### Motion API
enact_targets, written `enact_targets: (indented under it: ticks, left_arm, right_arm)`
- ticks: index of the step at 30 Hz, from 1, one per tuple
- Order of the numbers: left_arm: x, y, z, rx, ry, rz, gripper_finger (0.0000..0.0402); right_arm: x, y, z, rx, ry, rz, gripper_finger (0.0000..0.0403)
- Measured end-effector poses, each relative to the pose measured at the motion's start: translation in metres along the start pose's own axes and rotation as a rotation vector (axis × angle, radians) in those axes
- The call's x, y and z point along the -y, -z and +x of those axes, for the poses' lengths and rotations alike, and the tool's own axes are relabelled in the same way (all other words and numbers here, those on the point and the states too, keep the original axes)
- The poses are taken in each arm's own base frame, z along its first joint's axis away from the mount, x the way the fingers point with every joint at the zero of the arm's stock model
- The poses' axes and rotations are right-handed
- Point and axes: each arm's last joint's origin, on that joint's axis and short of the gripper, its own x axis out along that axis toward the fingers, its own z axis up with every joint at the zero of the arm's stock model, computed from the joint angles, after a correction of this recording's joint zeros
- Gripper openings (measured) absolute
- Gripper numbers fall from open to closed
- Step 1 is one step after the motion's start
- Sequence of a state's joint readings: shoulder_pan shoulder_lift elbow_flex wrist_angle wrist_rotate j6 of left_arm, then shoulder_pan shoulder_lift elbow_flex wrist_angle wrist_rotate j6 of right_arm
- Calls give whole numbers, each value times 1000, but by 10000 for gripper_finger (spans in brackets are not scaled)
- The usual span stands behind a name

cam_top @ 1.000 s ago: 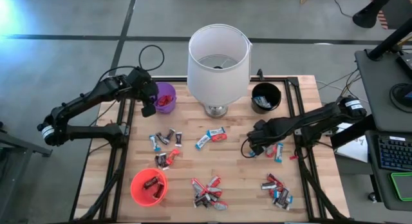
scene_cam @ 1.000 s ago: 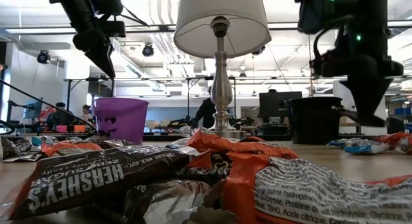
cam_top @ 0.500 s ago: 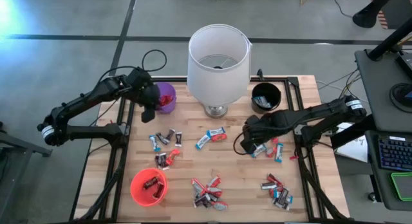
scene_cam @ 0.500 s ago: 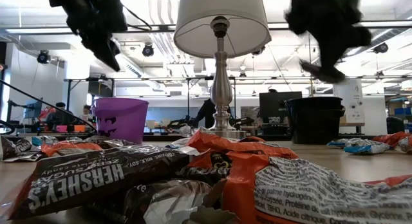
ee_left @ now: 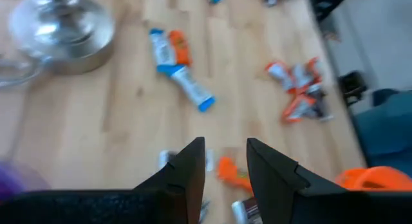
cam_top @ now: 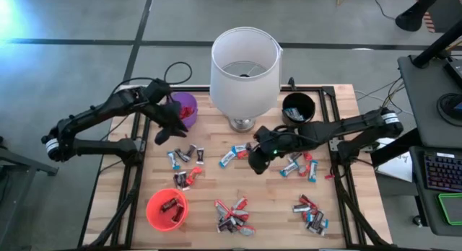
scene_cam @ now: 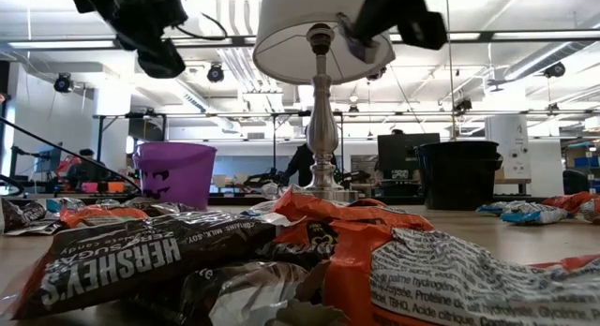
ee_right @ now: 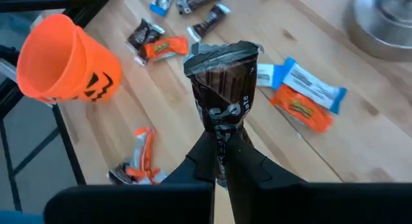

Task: Sort candy
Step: Put the black chocolate into the orange bucket

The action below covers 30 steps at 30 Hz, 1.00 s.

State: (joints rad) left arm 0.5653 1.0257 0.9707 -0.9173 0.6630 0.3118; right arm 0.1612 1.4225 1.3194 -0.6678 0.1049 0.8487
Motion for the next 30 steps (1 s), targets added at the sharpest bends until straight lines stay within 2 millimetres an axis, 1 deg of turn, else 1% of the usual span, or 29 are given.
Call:
enact_targets:
  ticks: [3, 6, 10, 14, 19, 22, 26, 30]
  left_arm:
    - [6, -5, 4, 28, 54, 33, 107]
    - [13, -11, 9, 50, 81, 66, 119]
    - [24, -17, 15, 76, 130, 132, 133]
    - [35, -25, 20, 129, 227, 185, 139]
    - [43, -35, 22, 200, 259, 211, 139]
    - [46, -38, 23, 217, 269, 206, 139]
    - [49, -38, 23, 215, 325, 189, 139]
    - [54, -39, 23, 224, 432, 217, 139]
  right_arm:
    - [-10, -6, 11, -2, -46, -25, 9]
    - [-23, -13, 23, -12, -128, -62, 9]
    - [-41, -25, 36, -17, -182, -125, 9]
    - [-59, -39, 42, -13, -249, -192, 9]
    - [-80, -56, 45, 20, -313, -264, 9]
    - [-90, -64, 45, 34, -355, -303, 9]
    - [-100, -72, 48, 57, -381, -345, 9]
    - [-104, -75, 50, 49, -369, -377, 9]
